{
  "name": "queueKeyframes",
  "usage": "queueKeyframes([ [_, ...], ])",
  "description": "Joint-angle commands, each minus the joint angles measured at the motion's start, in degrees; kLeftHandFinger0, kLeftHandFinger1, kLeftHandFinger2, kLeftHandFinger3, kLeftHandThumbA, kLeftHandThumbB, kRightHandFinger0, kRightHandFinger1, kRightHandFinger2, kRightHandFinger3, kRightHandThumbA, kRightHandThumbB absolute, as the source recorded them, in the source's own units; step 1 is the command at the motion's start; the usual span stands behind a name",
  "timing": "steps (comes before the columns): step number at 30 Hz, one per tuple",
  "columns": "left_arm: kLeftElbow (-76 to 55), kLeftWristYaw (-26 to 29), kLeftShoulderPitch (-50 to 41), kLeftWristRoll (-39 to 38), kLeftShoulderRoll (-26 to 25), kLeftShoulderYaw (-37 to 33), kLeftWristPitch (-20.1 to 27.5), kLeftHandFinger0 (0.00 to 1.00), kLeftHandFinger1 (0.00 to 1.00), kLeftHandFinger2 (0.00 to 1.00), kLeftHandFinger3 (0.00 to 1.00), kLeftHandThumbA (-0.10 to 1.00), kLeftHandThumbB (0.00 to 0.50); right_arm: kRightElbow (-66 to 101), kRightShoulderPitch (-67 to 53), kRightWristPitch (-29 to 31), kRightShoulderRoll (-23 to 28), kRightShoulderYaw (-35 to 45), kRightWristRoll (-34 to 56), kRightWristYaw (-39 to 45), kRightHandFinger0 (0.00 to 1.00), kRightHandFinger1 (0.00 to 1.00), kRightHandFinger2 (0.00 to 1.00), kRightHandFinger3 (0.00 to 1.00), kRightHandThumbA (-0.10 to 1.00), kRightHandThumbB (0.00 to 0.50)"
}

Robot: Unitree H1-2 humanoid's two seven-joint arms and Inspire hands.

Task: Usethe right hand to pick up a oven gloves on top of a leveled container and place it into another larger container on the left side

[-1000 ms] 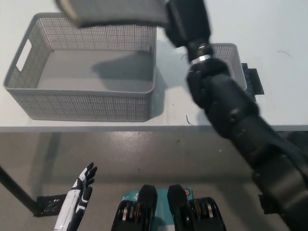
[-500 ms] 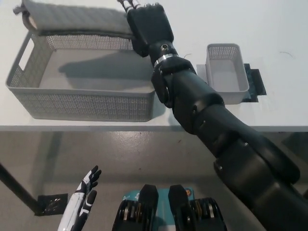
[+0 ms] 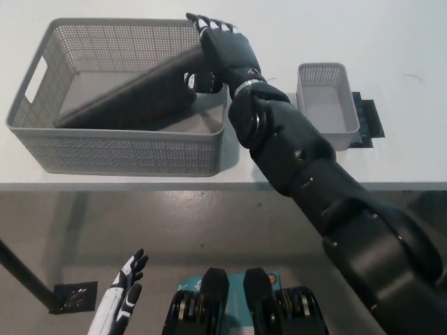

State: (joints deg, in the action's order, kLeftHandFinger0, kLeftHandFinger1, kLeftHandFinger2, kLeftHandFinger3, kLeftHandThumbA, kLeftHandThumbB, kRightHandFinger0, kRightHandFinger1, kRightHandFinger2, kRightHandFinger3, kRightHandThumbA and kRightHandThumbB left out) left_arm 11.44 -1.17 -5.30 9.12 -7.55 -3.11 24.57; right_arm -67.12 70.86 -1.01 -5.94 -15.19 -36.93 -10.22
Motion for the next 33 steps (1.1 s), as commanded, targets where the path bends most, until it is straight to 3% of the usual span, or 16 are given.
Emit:
queueKeyframes([
  [1,-0.6,0.1,-4.5,1.0,0.0,-3.1,2.4,1.00,1.00,1.00,1.00,1.00,0.088,56.8,-0.8,-19.8,-0.3,31.6,74.2,30.9,1.00,1.00,1.00,1.00,1.00,0.500],
  [3,-0.5,0.0,-5.0,0.9,0.2,-3.2,2.4,1.00,1.00,1.00,1.00,1.00,0.086,67.5,-2.4,-18.4,-0.6,33.1,79.7,21.1,1.00,1.00,1.00,1.00,1.00,0.500],
  [5,-0.5,-0.2,-5.4,0.6,0.1,-3.3,2.4,1.00,1.00,1.00,1.00,1.00,0.080,79.4,-4.4,-13.4,2.4,32.5,78.6,9.7,1.00,1.00,1.00,1.00,1.00,0.494],
  [6,-0.6,-0.2,-5.7,0.7,0.0,-3.3,2.4,1.00,1.00,1.00,1.00,1.00,0.070,82.8,-5.8,-11.8,4.7,31.9,76.0,8.2,1.00,1.00,1.00,1.00,1.00,0.458],
  [9,-0.7,0.1,-5.8,1.2,-0.5,-3.5,2.4,1.00,1.00,1.00,1.00,1.00,0.065,94.4,-11.7,-9.7,13.9,31.6,68.6,5.5,1.00,1.00,1.00,1.00,1.00,0.426],
  [11,-0.8,-0.1,-5.8,1.3,-0.6,-3.4,2.4,1.00,1.00,1.00,1.00,1.00,0.065,98.8,-14.7,-9.6,17.2,32.0,68.4,4.6,1.00,1.00,1.00,1.00,1.00,0.429],
  [13,-0.8,-0.3,-6.0,1.0,-0.7,-3.2,2.4,1.00,1.00,1.00,1.00,1.00,0.056,105.2,-22.7,-7.9,24.4,32.8,71.1,5.1,1.00,1.00,1.00,1.00,1.00,0.409],
  [15,-0.7,-0.2,-6.0,1.1,-0.9,-3.2,2.4,1.00,1.00,1.00,1.00,1.00,0.058,109.0,-30.7,-5.2,28.0,33.8,73.1,3.9,1.00,1.00,1.00,1.00,1.00,0.429],
  [17,-0.4,0.0,-5.7,1.4,-1.0,-3.3,2.4,1.00,1.00,1.00,1.00,1.00,0.059,110.9,-36.5,-2.1,31.2,34.4,73.8,4.3,1.00,1.00,1.00,1.00,1.00,0.412],
  [18,-0.2,-0.2,-5.7,1.3,-0.8,-3.2,2.4,1.00,1.00,1.00,1.00,1.00,0.053,112.6,-42.5,0.3,33.9,36.1,74.0,4.4,1.00,1.00,1.00,1.00,1.00,0.435],
  [20,-0.1,-0.1,-5.6,1.3,-0.7,-3.3,2.4,1.00,1.00,1.00,1.00,1.00,0.044,113.4,-46.5,2.9,36.0,37.2,76.1,4.2,1.00,1.00,1.00,1.00,1.00,0.425],
  [23,0.1,0.4,-5.5,1.8,-0.6,-3.5,2.4,1.00,1.00,1.00,1.00,1.00,0.038,115.0,-53.1,7.1,38.9,40.1,78.7,1.9,1.00,1.00,1.00,1.00,1.00,0.473],
  [25,0.5,0.6,-5.3,1.8,-0.5,-3.7,2.4,1.00,1.00,1.00,1.00,1.00,0.051,116.4,-56.8,9.8,40.5,40.8,80.5,-0.5,1.00,1.00,1.00,1.00,1.00,0.477],
  [27,0.6,0.5,-4.9,1.8,-0.4,-3.9,2.4,1.00,1.00,1.00,1.00,1.00,0.058,118.2,-62.3,14.1,41.5,40.6,81.7,-1.3,1.00,1.00,1.00,1.00,1.00,0.451],
  [28,0.6,0.5,-4.8,1.8,-0.4,-3.9,2.4,1.00,1.00,1.00,1.00,1.00,0.060,118.6,-64.7,16.0,41.5,39.7,82.0,-0.9,1.00,1.00,1.00,1.00,1.00,0.430],
  [33,0.8,0.0,-3.4,1.0,-0.4,-3.3,2.4,1.00,1.00,1.00,1.00,1.00,0.039,118.8,-79.9,24.7,38.2,25.6,76.8,7.1,1.00,1.00,1.00,1.00,1.00,0.422],
])
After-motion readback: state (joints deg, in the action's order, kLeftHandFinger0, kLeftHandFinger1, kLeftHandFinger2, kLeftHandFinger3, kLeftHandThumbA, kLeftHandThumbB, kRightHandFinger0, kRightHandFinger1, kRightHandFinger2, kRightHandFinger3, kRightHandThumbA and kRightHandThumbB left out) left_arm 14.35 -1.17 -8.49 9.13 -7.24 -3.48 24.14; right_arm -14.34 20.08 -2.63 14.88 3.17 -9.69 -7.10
